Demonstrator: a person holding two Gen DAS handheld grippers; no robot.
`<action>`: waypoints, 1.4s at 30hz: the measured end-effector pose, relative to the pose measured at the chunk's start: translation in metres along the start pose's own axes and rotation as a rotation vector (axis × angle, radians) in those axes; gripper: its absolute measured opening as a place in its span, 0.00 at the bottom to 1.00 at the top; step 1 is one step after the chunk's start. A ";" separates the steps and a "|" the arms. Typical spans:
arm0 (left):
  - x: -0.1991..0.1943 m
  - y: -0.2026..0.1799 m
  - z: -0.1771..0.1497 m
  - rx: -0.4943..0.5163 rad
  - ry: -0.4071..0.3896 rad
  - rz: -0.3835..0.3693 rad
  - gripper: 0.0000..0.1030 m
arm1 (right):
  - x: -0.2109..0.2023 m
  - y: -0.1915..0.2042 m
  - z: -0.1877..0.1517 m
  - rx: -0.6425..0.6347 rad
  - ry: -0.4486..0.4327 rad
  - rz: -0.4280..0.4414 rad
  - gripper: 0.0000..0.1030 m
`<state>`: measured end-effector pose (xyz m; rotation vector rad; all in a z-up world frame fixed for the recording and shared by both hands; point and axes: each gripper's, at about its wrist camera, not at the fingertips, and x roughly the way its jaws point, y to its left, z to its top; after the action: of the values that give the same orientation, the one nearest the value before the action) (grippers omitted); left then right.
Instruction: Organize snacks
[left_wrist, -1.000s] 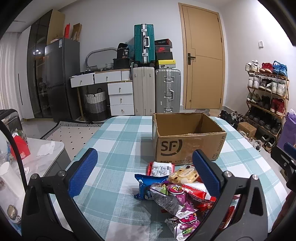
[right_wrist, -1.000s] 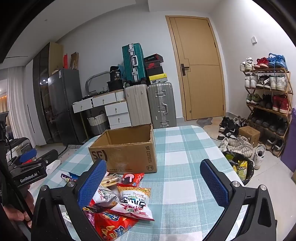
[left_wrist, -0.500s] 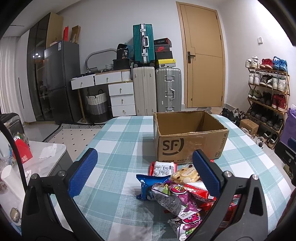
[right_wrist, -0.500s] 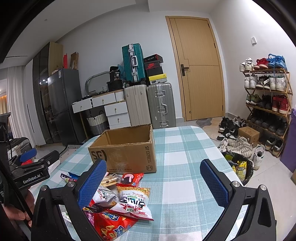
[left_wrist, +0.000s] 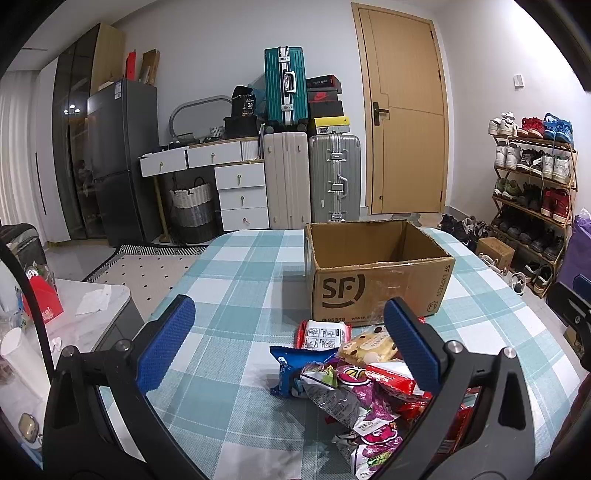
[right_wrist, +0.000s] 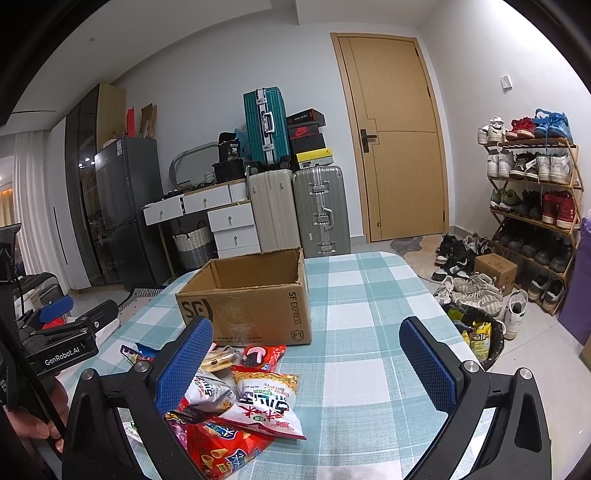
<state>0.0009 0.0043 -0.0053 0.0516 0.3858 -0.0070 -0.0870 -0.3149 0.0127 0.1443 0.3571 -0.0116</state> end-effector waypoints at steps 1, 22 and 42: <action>0.000 0.000 0.000 0.001 -0.001 0.000 0.99 | 0.000 0.000 0.000 0.000 -0.001 0.002 1.00; 0.003 -0.001 -0.003 0.001 0.010 -0.006 0.99 | 0.000 0.000 -0.001 -0.002 0.000 0.001 1.00; 0.011 0.009 -0.001 -0.041 0.033 -0.011 0.99 | 0.012 0.012 -0.007 -0.013 0.064 0.134 1.00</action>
<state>0.0110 0.0133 -0.0099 0.0094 0.4187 -0.0096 -0.0773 -0.3015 0.0039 0.1558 0.4103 0.1276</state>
